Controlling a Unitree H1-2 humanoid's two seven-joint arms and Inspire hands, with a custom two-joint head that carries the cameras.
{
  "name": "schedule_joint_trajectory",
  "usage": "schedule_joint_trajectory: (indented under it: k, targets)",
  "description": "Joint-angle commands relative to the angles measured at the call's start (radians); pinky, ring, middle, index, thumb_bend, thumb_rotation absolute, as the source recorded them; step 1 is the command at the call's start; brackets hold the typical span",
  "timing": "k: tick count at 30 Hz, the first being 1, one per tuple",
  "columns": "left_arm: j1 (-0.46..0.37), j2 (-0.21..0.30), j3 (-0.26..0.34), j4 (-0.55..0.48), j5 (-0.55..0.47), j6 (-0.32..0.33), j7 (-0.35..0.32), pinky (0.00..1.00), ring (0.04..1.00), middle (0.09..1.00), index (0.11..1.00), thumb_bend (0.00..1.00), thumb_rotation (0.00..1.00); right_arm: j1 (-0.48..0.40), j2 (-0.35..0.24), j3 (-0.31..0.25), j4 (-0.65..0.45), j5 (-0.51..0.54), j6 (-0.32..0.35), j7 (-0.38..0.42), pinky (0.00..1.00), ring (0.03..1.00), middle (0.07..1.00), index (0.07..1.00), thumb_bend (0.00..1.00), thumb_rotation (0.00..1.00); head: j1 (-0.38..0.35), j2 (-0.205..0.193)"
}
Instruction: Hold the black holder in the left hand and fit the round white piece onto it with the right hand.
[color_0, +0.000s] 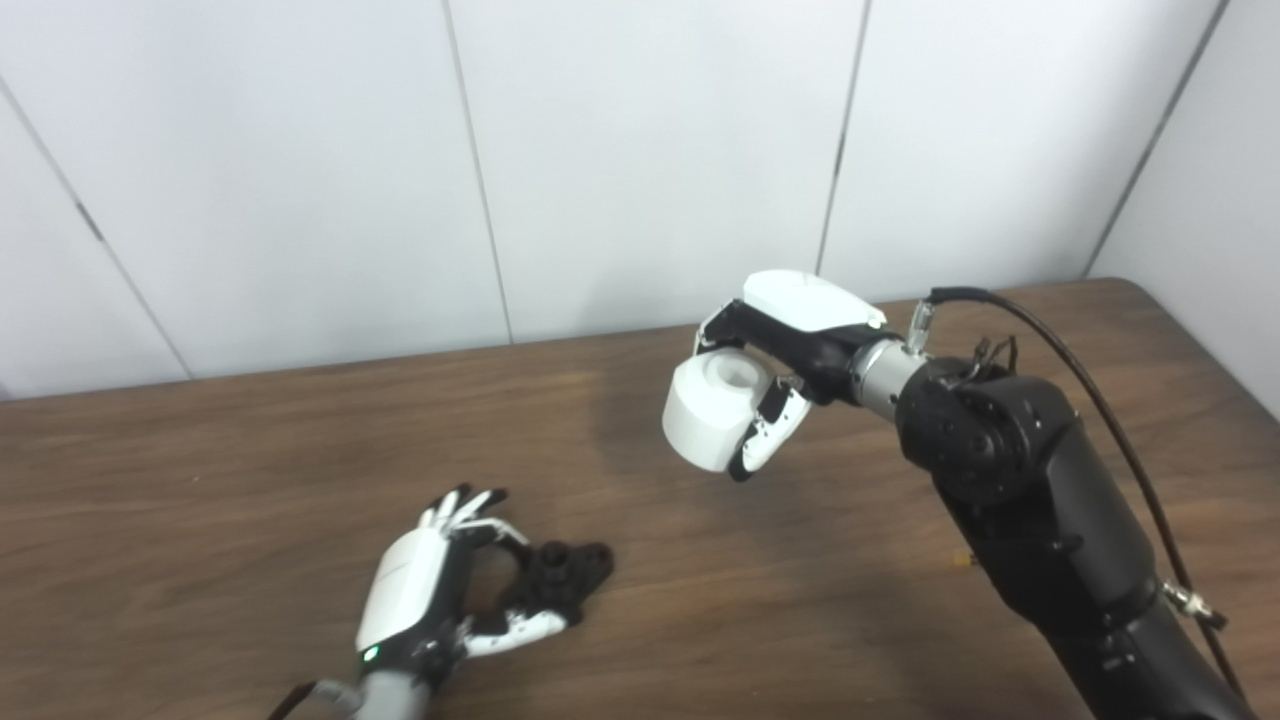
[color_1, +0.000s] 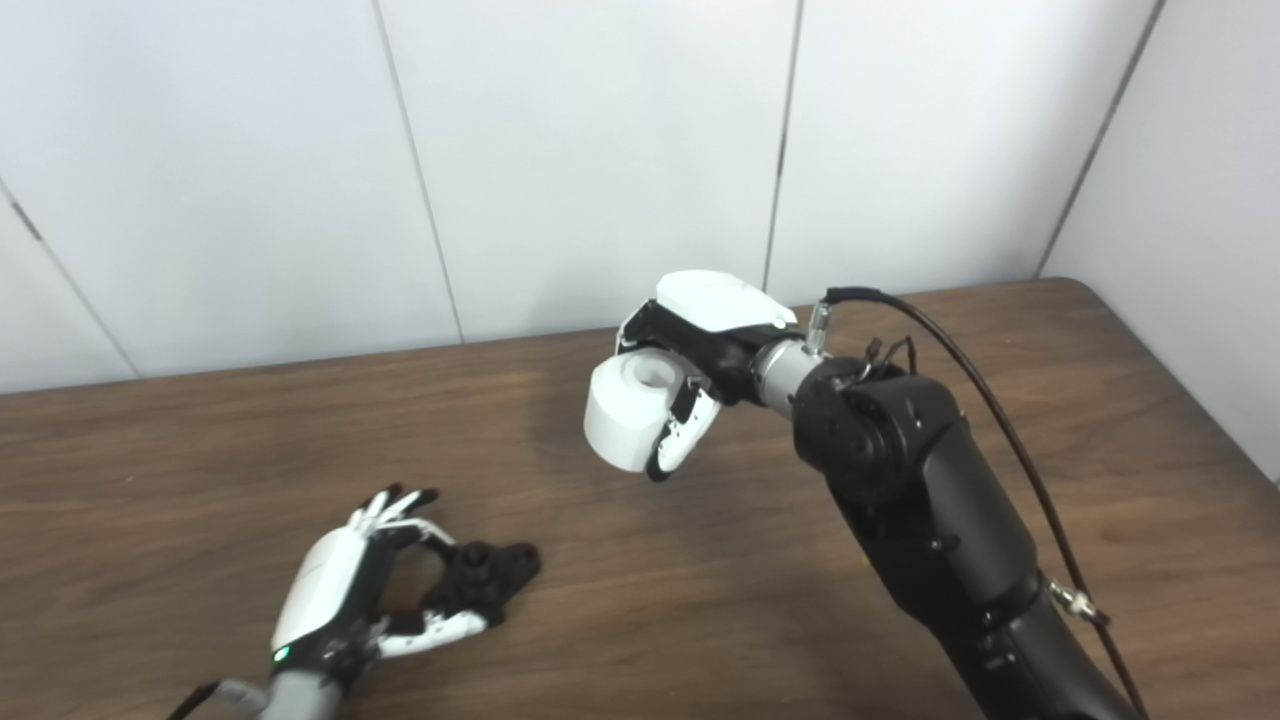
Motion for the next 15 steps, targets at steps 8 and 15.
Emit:
schedule_joint_trajectory:
  k: [8,15]
  targets:
    - [-0.031,-0.037,-0.048,0.045,0.027,0.042,-0.023,1.0,1.0,0.919,0.48,0.52,0.04,-0.028,0.029,0.041,-0.025,0.001,-0.062,-0.071,0.92,0.758,0.674,0.471,0.51,0.13,0.043,0.022]
    - [-0.031,-0.057,-0.075,0.045,0.039,0.053,-0.011,1.0,1.0,0.912,0.479,0.52,0.05,0.003,0.039,0.056,-0.012,0.04,-0.104,-0.111,0.9,0.755,0.672,0.472,0.51,0.13,0.076,0.024]
